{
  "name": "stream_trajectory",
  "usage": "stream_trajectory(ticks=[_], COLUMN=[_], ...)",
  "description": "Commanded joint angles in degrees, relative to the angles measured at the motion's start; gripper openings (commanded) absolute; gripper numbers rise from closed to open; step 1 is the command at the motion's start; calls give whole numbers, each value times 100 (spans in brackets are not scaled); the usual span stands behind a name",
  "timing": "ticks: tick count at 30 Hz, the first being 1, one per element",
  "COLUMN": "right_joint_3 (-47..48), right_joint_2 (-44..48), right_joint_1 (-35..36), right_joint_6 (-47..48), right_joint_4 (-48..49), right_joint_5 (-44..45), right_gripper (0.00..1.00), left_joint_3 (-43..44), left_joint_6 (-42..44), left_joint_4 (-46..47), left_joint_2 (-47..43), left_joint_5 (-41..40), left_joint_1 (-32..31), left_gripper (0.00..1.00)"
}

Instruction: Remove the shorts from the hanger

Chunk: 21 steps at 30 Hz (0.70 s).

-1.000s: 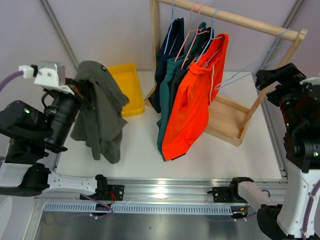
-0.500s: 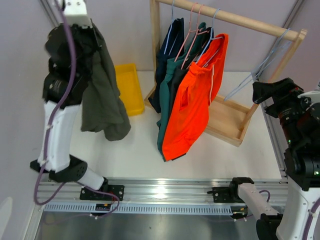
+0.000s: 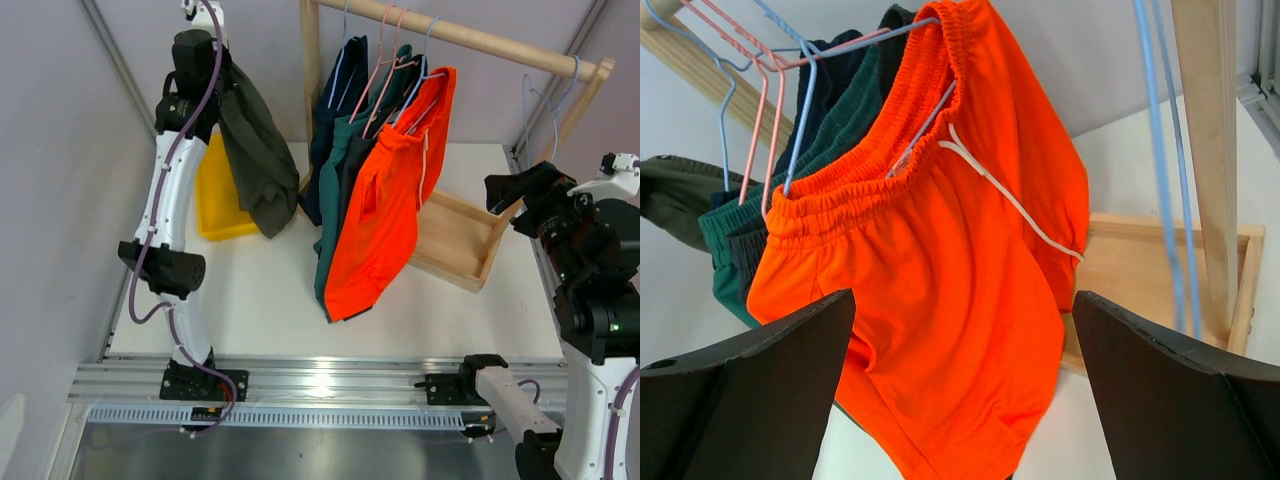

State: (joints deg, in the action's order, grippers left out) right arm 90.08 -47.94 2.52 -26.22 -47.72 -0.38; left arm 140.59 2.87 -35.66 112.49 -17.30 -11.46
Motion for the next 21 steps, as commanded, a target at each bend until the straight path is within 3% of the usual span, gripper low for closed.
stream_trajectory(ticks=[1, 5, 6, 8, 9, 10, 12, 16, 21], right_joint_3=[-148, -263, -272, -281, -289, -290, -290, -263, -228], right_joint_2=[22, 39, 48, 66, 75, 92, 145, 206, 242], right_joint_1=[20, 29, 20, 20, 20, 20, 20, 20, 20], right_joint_6=[117, 56, 38, 12, -6, 3, -15, -32, -173], right_joint_4=[299, 352, 352, 325, 299, 281, 229, 150, 210], right_joint_5=[29, 29, 29, 3, -6, 3, 12, 12, -119], right_gripper=[99, 99, 99, 99, 99, 99, 99, 99, 99], left_joint_3=[188, -907, -1285, -1832, -1982, -2218, -2168, -1764, -2334], left_joint_6=[-76, -155, -190, -217, -235, -235, -568, -876, -1035], left_joint_4=[709, 1069, 1174, 1429, 1482, 1483, 1037, 244, -177], left_joint_2=[-61, -279, -350, -560, -596, -605, -474, -639, -1946], left_joint_5=[77, -255, -361, -651, -713, -818, -819, -460, 533], left_joint_1=[100, 109, 127, 153, 171, 223, 346, 391, -56], left_gripper=[0, 0, 7, 27, 59, 79, 99, 99, 99])
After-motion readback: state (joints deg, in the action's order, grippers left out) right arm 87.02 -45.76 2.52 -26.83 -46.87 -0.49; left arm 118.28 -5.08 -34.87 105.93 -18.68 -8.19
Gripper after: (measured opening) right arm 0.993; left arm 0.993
